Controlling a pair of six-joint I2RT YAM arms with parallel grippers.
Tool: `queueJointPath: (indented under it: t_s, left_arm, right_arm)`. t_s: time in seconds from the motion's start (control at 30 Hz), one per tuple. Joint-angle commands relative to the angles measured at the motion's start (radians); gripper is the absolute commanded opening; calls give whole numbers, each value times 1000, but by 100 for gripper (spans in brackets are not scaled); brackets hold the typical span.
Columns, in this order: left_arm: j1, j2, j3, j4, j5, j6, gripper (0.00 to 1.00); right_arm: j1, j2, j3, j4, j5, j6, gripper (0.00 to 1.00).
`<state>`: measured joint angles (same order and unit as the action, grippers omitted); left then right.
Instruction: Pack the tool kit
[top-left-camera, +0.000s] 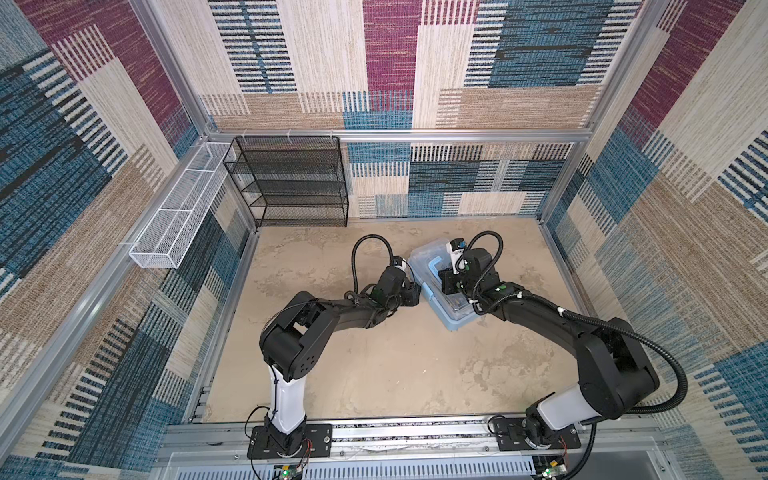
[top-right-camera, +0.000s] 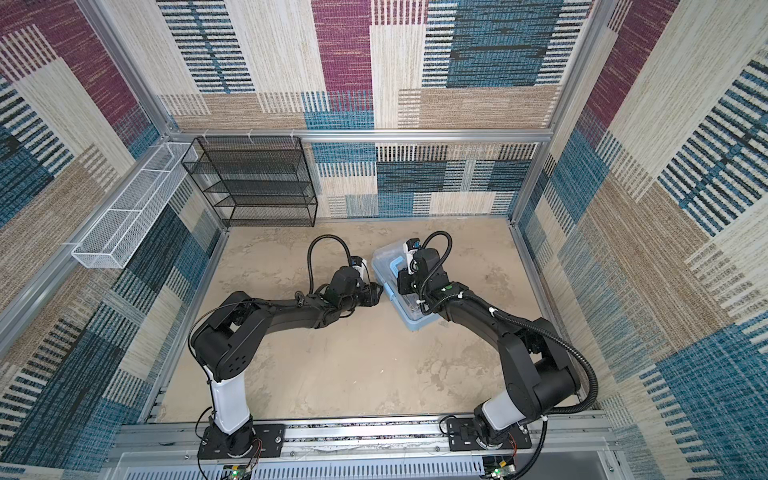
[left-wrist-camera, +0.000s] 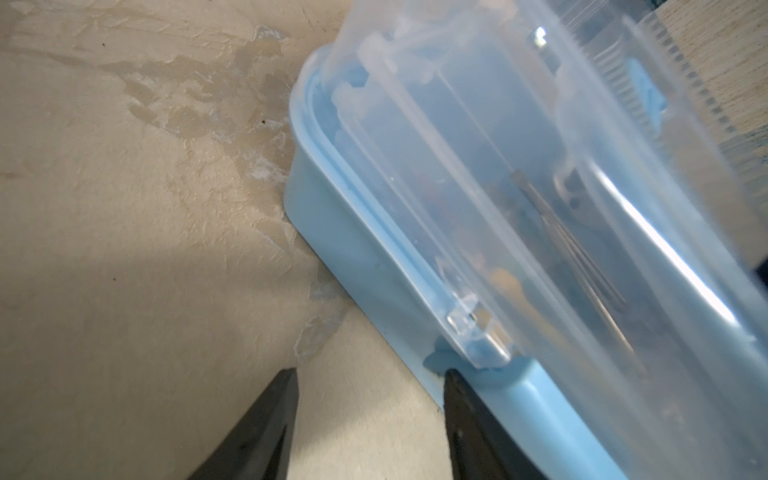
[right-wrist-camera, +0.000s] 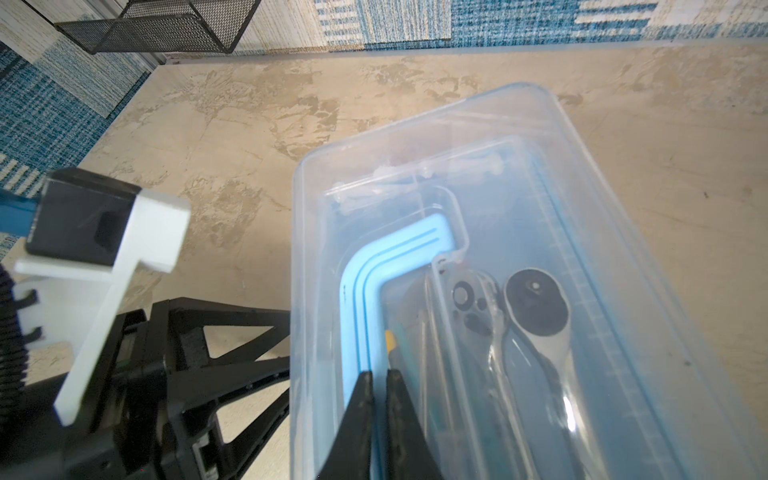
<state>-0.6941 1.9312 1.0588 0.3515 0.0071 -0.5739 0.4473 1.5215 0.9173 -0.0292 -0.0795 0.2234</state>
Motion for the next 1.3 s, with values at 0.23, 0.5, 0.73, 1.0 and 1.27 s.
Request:
queueJointPath:
  t_s: [0.23,0.5,0.73,1.0,1.27]
  left_arm:
    - [-27,-7,23,6,48,-18,60]
    - [-28,-34,11,-17,29,6,61]
    - [-27,-64,-6,-71,-22,40,68]
    - [-24,-117,-20,-147,-124,77,81]
    - [-23,-152,-35,-188,-189,100,87]
  right_arm:
    - [8,-6,-31,-181,-72,13,10]
    - [7,-21,-42,-146,-86,18,11]
    - [7,-66,-30,-126,-127,30,15]
    - [7,-108,28,-149,-98,25,35]
    - [7,-160,84,-155,-36,6,58]
